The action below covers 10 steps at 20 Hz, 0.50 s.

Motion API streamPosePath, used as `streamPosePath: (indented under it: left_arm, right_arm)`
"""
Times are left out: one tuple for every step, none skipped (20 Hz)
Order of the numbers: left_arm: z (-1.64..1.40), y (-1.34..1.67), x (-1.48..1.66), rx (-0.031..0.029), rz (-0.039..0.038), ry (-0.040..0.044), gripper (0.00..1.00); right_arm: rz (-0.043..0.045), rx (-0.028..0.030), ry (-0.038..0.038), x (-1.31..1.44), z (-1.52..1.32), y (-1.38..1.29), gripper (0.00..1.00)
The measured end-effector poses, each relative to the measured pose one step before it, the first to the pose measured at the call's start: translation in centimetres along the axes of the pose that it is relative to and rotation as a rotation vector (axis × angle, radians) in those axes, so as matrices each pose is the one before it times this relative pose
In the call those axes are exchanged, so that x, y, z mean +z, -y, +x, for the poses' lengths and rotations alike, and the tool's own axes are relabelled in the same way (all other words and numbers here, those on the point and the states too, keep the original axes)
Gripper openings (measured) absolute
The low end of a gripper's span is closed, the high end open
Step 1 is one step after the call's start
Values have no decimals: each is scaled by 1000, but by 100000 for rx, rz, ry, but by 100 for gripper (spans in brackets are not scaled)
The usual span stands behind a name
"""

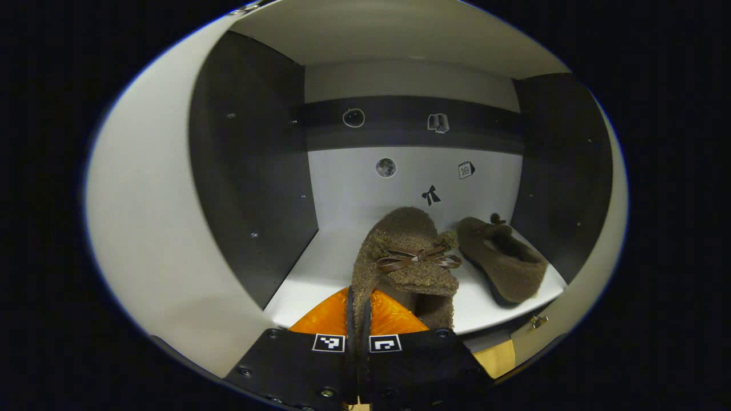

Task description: Grab one shoe with the right hand and put it into the shoe cabinet, grab the other shoe with the left hand and put it into the shoe cabinet; then close the right door with the right hand and the left door with the left hand.

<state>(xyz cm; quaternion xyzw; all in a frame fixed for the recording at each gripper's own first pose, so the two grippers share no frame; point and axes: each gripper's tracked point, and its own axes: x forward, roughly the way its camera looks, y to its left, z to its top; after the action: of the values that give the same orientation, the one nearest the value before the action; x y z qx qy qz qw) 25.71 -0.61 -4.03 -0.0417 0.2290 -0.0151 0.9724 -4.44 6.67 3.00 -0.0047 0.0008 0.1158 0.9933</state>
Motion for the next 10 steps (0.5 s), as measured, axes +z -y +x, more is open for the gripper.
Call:
streamPosePath:
  left_arm:
    - [1871,307,-238,-210,757,-3712,1]
    - [1719,396,-634,-103,-637,-4820,1]
    - [957,168,-511,335,-1723,-4492,2]
    - [566,-371,-90,769,-994,-1914,3]
    - [333,89,-108,-1740,-1836,315,13]
    - [-772,9,657,-1653,-1573,2276,18]
    - [-814,80,368,-1183,-645,2695,31]
    - [-745,105,434,-1564,1415,3693,15]
    - [-1208,175,468,-1077,2440,3774,38]
    - [-1555,201,443,-724,2837,4297,44]
  right_arm:
    - [890,-466,-212,-139,109,252,92]
    - [938,-899,-292,-112,14,247,92]
    - [1319,-406,45,-13,87,259,95]
    - [977,-281,-8,-8,6,284,92]
    - [565,-429,22,-99,138,332,91]
    - [555,39,349,76,98,115,92]
    - [569,146,338,56,97,140,92]
    - [488,346,148,97,186,32,92]
    - [226,424,207,134,216,5,92]
    - [29,128,874,432,279,-11,96]
